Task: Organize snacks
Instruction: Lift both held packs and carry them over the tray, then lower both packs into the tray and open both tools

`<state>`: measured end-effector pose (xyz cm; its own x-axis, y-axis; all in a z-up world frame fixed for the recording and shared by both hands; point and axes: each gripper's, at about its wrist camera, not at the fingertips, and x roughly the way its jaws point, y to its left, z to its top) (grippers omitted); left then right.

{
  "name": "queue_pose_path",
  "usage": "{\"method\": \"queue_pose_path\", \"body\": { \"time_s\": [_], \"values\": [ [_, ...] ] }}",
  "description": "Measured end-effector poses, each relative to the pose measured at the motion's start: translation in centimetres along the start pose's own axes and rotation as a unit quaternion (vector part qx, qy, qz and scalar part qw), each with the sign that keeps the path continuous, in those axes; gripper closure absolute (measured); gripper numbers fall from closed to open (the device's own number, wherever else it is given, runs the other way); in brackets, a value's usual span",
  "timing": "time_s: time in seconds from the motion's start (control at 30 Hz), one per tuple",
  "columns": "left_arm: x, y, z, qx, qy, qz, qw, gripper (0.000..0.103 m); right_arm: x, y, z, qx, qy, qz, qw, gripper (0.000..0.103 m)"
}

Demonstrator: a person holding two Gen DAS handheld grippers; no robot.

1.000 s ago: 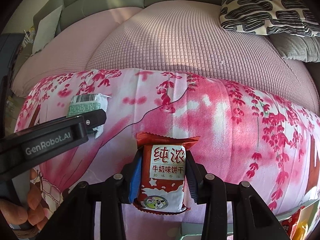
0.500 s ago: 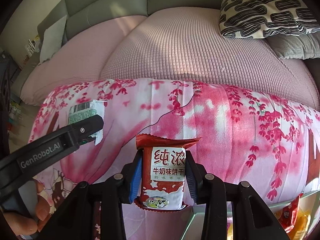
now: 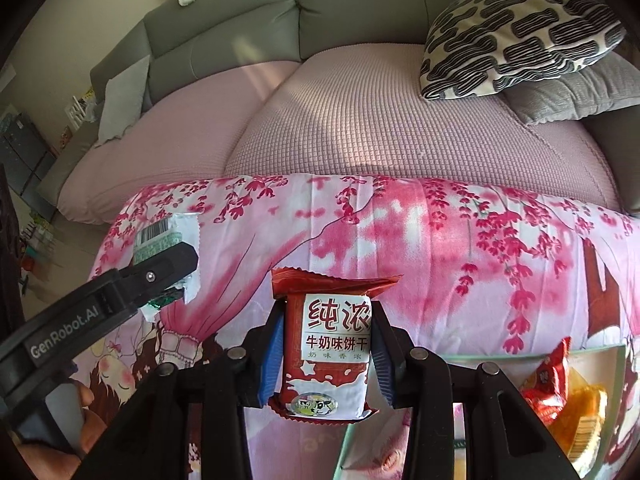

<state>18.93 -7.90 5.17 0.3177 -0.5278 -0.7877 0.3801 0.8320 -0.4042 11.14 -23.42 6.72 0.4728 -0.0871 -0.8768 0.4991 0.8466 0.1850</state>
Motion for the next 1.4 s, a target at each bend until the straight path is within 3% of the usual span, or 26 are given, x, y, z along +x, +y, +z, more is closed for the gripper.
{"method": "queue_pose_path", "body": {
  "time_s": [0.27, 0.73, 1.0, 1.4],
  "values": [
    [-2.5, -2.4, -4.2, 0.017, -0.004, -0.025, 0.9995, 0.045, -3.6, -1.8, -3.1, 0.015, -0.021, -0.008, 1.000, 0.061],
    [-5.8, -6.2, -9.4, 0.061, -0.006, -0.065, 0.9960, 0.045, -9.4, -8.7, -9.5, 0.111, -0.060, -0.046, 0.991, 0.061],
    [-5.7, -9.3, -13.1, 0.107, 0.017, -0.085, 0.9905, 0.045, -11.6, -11.9, -12.6, 0.151, -0.067, -0.088, 0.982, 0.061],
    [-1.6, -10.6, -16.6, 0.133, 0.093, -0.074, 0.9839, 0.045, -9.4, -12.2, -14.3, 0.139, -0.026, -0.080, 0.987, 0.061]
  ]
}}
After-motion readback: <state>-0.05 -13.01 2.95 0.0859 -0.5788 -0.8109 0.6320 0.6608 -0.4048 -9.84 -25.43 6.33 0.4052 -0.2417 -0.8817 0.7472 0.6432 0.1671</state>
